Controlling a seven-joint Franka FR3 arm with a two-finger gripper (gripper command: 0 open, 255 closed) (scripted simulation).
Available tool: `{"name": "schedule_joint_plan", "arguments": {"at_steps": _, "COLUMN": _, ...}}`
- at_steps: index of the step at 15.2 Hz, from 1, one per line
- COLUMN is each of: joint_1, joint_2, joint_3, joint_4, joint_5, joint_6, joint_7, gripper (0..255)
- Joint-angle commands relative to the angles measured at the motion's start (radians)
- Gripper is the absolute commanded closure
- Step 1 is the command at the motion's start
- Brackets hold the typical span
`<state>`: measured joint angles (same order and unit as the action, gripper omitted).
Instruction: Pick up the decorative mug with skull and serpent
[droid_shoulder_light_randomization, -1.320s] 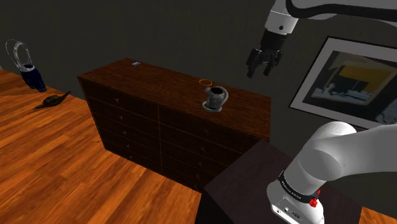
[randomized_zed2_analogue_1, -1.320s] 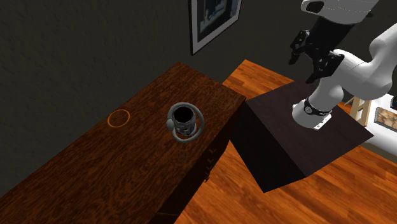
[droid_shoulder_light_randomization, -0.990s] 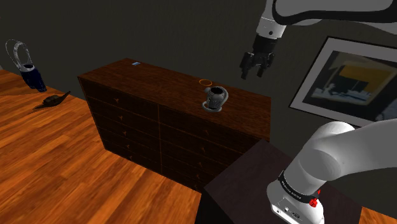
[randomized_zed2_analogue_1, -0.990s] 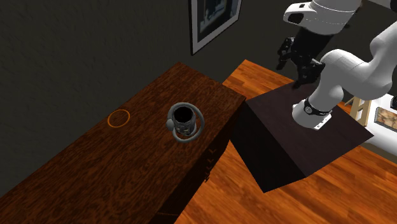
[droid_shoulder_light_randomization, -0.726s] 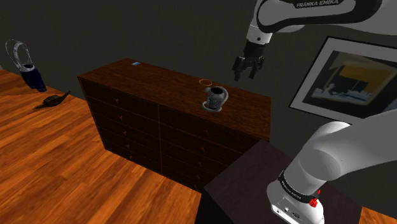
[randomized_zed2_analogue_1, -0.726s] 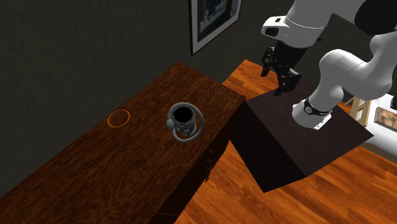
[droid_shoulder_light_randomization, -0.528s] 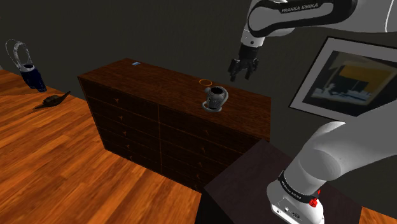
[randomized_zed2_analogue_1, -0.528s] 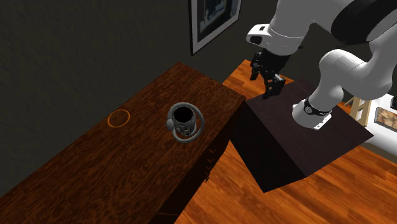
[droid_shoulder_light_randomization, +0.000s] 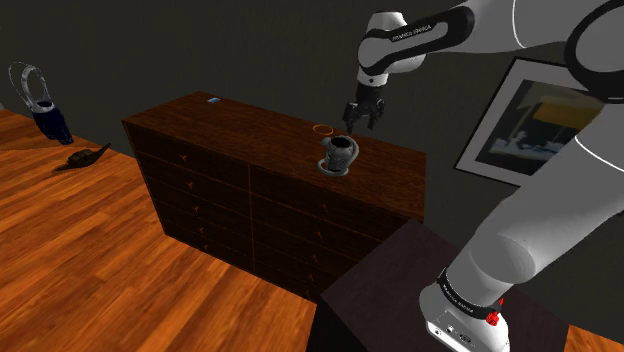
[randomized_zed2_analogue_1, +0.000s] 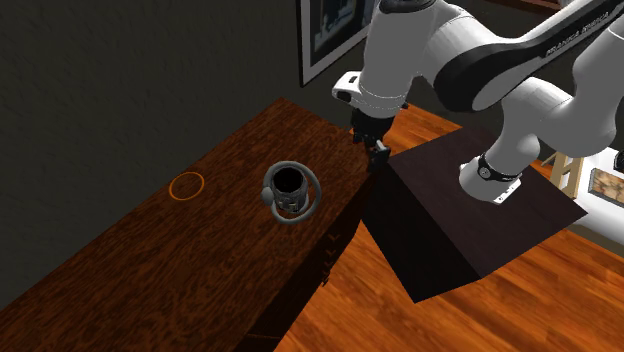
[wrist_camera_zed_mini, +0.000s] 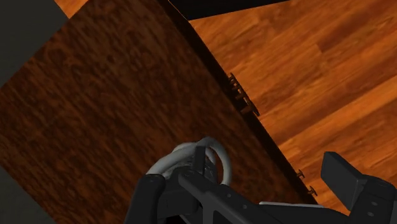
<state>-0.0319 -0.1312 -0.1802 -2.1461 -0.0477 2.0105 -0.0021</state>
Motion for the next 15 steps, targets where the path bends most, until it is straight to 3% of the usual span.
{"name": "schedule_joint_plan", "arguments": {"at_steps": 1, "joint_1": -0.003, "joint_2": 0.084, "joint_3": -0.008, "joint_4": 0.056, "joint_5": 0.008, "joint_6": 0.021, "joint_7": -0.018, "gripper": 0}}
{"name": "schedule_joint_plan", "arguments": {"at_steps": 8, "joint_1": -0.026, "joint_2": 0.367, "joint_3": -0.021, "joint_4": 0.276, "joint_5": 0.043, "joint_6": 0.060, "joint_7": -0.075, "gripper": 0}}
{"name": "schedule_joint_plan", "arguments": {"at_steps": 15, "joint_1": -0.068, "joint_2": 0.664, "joint_3": -0.016, "joint_4": 0.575, "joint_5": 0.074, "joint_6": 0.034, "joint_7": -0.116, "gripper": 0}}
